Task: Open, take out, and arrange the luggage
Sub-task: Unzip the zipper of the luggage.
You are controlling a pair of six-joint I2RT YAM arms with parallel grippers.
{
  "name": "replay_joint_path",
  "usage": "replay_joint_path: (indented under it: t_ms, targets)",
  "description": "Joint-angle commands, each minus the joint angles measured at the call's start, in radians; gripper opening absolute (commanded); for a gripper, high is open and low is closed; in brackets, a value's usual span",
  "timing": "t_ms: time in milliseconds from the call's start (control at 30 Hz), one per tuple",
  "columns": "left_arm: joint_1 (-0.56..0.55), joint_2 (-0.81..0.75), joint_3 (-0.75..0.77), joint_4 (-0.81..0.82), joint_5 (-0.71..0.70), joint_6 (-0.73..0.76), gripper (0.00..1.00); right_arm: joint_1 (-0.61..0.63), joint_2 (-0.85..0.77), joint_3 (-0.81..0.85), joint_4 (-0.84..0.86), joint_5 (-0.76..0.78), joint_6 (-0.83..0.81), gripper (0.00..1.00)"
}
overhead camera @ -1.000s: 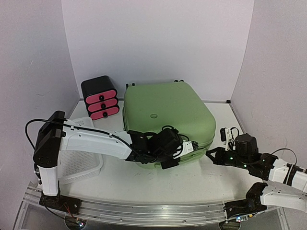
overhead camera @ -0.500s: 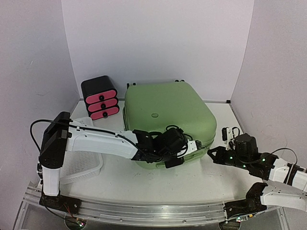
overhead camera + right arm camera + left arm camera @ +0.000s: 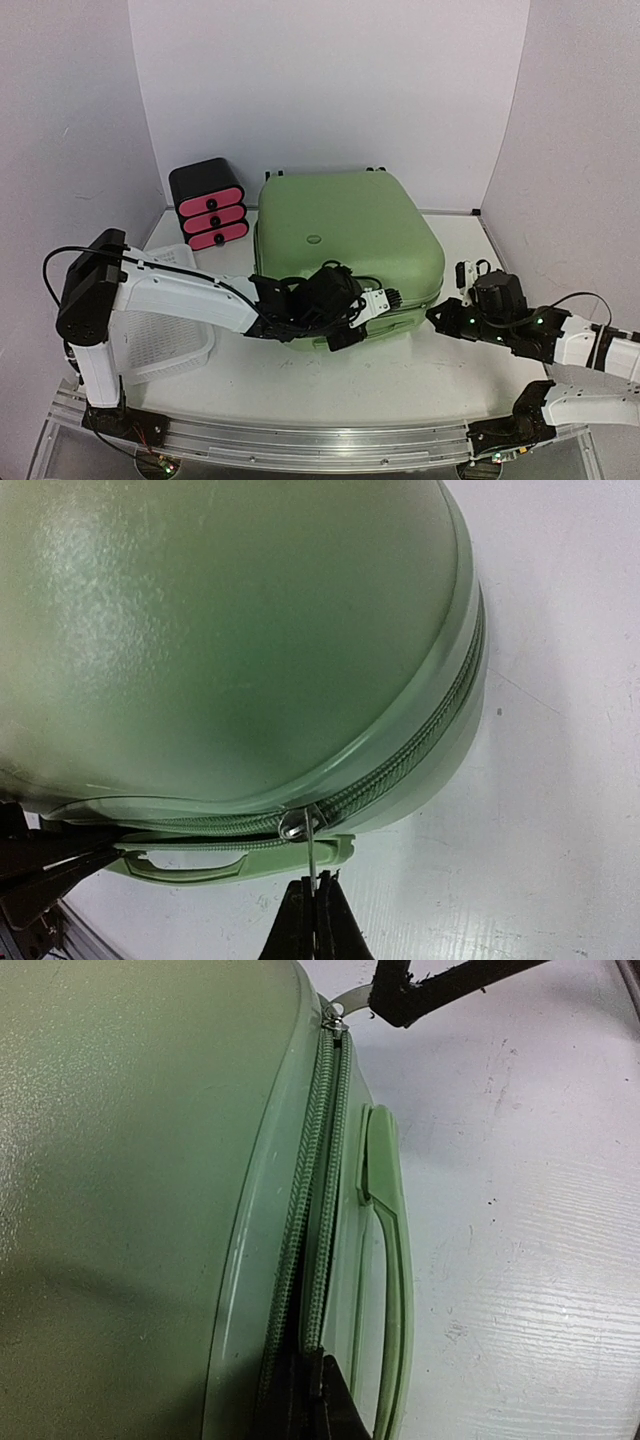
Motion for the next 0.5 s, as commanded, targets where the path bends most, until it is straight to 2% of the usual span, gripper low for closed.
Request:
replay_joint_path:
  t_ms: [0,233,467]
  targets:
    - [0.006,-0.084,-0.114,-0.275,0.016,-0.051,0.0,-0.037,0.023,0.02,-0.164,0.308,0.146,0.0]
    - [0.005,-0.125,-0.145,-0.278,0.024,-0.067,0.0,-0.037,-0.033,0.006,-0.237,0.255,0.184,0.0]
    - [0.005,-0.137,-0.152,-0.28,0.043,-0.083,0.0,-0.037,0.037,0.069,-0.321,0.485,0.299,0.0]
